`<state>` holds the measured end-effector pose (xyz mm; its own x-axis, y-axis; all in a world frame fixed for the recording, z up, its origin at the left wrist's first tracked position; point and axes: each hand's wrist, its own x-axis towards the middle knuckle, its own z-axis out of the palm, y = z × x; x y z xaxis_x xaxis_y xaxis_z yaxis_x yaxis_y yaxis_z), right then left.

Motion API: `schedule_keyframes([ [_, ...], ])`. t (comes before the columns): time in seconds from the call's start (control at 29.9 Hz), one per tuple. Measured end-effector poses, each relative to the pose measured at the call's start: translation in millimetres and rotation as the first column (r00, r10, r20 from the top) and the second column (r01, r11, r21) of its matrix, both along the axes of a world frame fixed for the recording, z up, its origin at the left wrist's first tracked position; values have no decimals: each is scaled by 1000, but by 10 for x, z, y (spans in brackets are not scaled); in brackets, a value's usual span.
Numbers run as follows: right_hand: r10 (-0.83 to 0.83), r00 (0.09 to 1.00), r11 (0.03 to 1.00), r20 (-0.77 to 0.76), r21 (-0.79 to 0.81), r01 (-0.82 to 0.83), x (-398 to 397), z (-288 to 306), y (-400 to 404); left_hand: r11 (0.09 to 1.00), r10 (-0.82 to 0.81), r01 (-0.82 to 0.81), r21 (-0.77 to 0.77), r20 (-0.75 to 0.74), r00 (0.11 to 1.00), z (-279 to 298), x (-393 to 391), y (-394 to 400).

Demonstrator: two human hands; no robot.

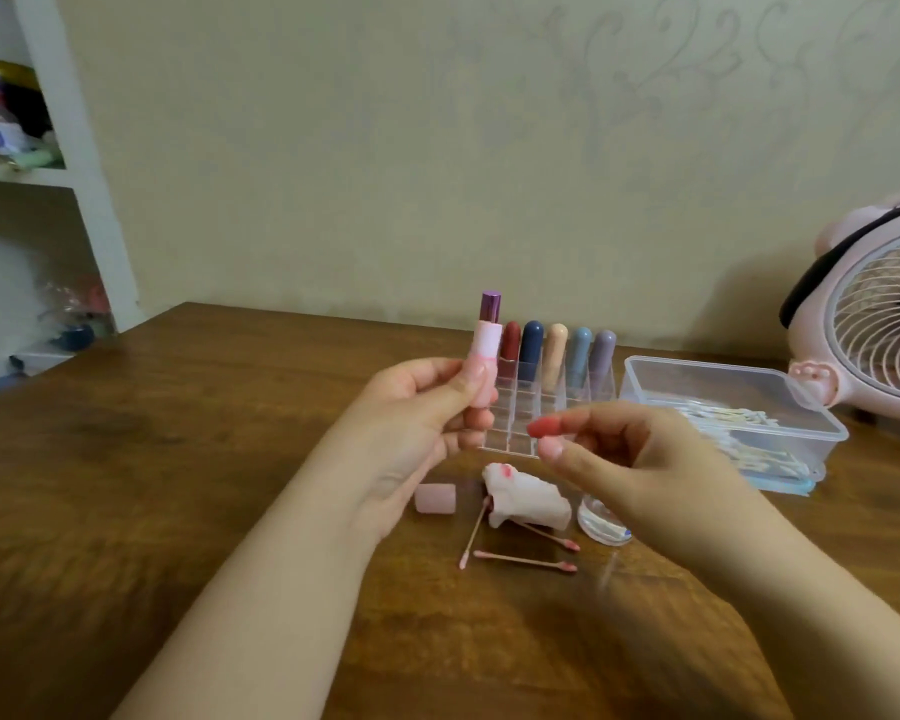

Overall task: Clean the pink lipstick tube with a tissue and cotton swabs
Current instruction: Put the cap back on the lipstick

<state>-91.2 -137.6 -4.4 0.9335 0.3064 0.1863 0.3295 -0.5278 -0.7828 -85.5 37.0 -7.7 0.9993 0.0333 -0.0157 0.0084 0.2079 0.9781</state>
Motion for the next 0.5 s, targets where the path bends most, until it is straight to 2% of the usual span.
schedule_keyframes([
  [0.07,38,998,981,52,-192,-27,26,-69,139,997,30,-31,-67,-14,999,-8,14,52],
  [0.17,160,968,892,194,-448,-58,88,-182,366,993,23,-26,-111,-23,999,-25,22,72],
  [0.33,283,915,849,287,-520,-99,228,-356,667,986,22,-26,-168,-21,1000,-40,28,76],
  [0.44,268,937,816,226,-569,-96,342,-426,733,984,16,-19,-176,-16,1000,-47,41,83],
  [0.5,260,948,837,182,-532,-127,379,-474,726,986,6,-7,-169,-7,1000,-49,48,82],
])
